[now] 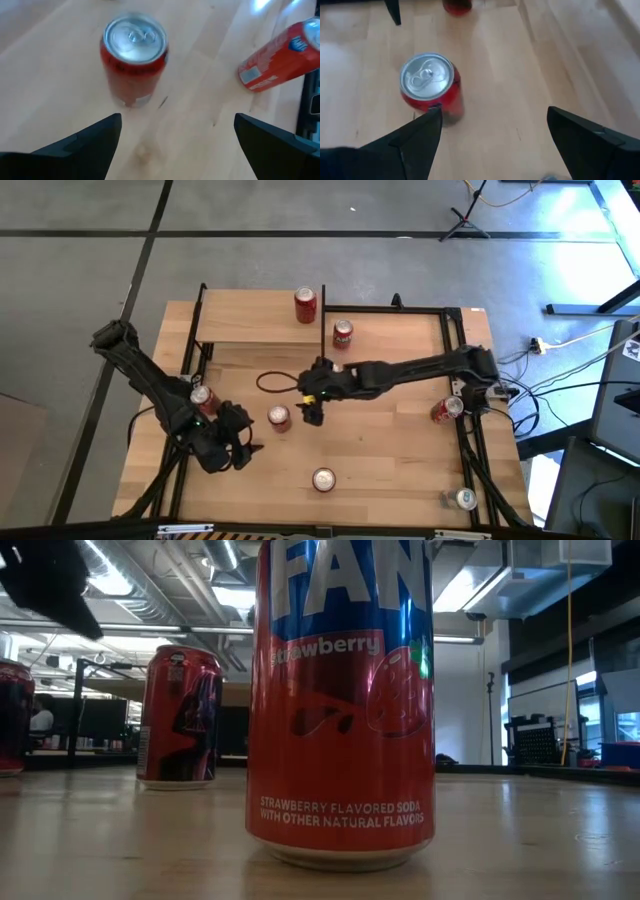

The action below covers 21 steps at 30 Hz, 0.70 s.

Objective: Place canned beverage on shelf
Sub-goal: Put the red black soda can on the shelf aligned with the other red black soda can

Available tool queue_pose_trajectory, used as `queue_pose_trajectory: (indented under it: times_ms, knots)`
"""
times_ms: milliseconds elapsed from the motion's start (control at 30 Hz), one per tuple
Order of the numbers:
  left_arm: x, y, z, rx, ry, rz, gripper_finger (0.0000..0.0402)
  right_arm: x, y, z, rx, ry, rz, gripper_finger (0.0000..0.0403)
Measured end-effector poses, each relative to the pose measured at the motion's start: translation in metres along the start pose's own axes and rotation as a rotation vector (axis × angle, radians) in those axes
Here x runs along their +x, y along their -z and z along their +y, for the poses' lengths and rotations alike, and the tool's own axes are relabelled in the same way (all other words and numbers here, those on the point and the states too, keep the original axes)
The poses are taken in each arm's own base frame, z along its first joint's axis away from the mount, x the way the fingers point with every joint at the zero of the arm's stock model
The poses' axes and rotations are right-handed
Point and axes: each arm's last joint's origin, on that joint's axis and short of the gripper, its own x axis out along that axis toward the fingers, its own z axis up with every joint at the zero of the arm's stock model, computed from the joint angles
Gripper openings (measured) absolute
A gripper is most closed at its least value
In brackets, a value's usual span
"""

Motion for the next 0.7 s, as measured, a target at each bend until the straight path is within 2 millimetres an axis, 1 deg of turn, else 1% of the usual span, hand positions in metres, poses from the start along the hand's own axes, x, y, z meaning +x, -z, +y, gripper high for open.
queue_pose_trajectory:
  times_ms: [100, 233, 400, 500, 700]
  knots:
    - [0.008, 0.006, 0.004, -0.048, -0.003, -0.022, 0.0376, 0.016, 0.004, -0.004, 0.01, 0.01, 0.01, 0.0348]
    - [0.019, 0.016, 0.015, -0.102, -0.027, -0.054, 0.0376, 0.032, 0.009, -0.007, 0.012, 0.027, 0.015, 0.0348]
    - [0.034, 0.02, 0.028, -0.141, -0.056, -0.078, 0.0376, 0.05, 0.017, -0.004, 0.011, 0.026, 0.021, 0.0348]
    - [0.042, 0.019, 0.034, -0.168, -0.079, -0.096, 0.0376, 0.055, 0.015, -0.002, 0.017, 0.019, -0.012, 0.0348]
    - [0.05, 0.013, 0.044, -0.2, -0.124, -0.108, 0.0376, 0.055, 0.015, -0.002, 0.017, 0.019, -0.017, 0.0348]
